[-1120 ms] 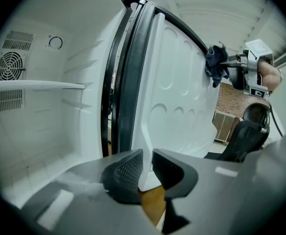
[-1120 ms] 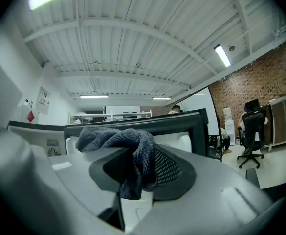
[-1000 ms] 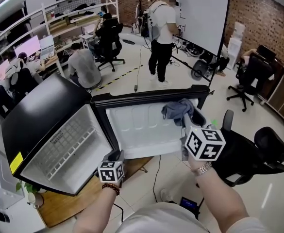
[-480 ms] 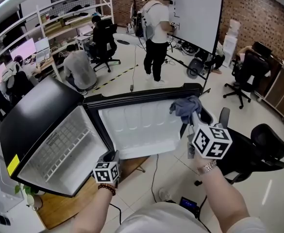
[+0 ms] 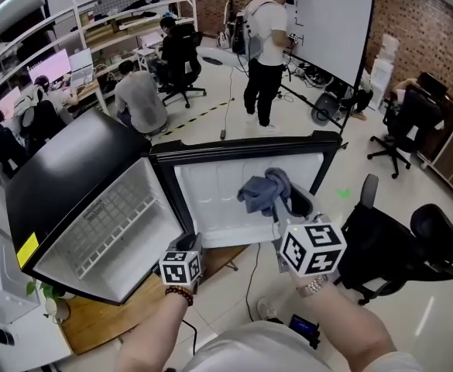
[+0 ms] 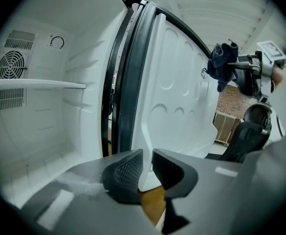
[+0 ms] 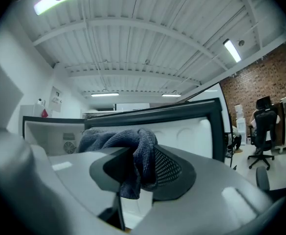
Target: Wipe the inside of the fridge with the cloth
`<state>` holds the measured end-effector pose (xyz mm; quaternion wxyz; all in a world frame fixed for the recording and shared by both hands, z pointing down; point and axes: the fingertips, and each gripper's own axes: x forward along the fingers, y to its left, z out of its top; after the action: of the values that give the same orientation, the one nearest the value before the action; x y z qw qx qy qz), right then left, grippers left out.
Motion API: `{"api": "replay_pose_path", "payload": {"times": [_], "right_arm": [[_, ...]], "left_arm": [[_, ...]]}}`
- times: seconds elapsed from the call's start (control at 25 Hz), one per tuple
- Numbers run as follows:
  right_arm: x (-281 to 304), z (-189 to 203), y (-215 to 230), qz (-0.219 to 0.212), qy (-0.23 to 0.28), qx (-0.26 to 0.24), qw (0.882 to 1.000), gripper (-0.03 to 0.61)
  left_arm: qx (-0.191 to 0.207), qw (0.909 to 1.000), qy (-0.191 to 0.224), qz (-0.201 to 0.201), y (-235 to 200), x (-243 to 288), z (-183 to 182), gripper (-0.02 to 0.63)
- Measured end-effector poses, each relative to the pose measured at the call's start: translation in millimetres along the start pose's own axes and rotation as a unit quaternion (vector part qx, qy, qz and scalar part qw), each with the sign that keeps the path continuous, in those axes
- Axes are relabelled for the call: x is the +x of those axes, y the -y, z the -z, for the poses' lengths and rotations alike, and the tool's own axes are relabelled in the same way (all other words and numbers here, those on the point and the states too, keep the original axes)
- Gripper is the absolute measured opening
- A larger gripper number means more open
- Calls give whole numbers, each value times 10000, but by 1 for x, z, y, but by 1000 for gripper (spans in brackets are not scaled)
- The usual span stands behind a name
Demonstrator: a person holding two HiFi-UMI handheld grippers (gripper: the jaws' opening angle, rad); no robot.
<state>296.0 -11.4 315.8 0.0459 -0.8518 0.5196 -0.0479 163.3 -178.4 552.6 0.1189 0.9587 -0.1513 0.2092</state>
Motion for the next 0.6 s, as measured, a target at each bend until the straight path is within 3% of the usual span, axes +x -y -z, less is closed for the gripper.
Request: {"api": "replay_pose_path", "payload": {"times": [0.28, 0.6], "right_arm": [[37, 32, -88, -803, -350, -138, 9961, 121], [70, 63, -143, -1222, -686, -151, 9900, 121]], "left_arm": [[-23, 10000, -45, 83, 1, 1, 0, 67], [-37, 9998, -54, 172, 1, 2, 0, 67]]}}
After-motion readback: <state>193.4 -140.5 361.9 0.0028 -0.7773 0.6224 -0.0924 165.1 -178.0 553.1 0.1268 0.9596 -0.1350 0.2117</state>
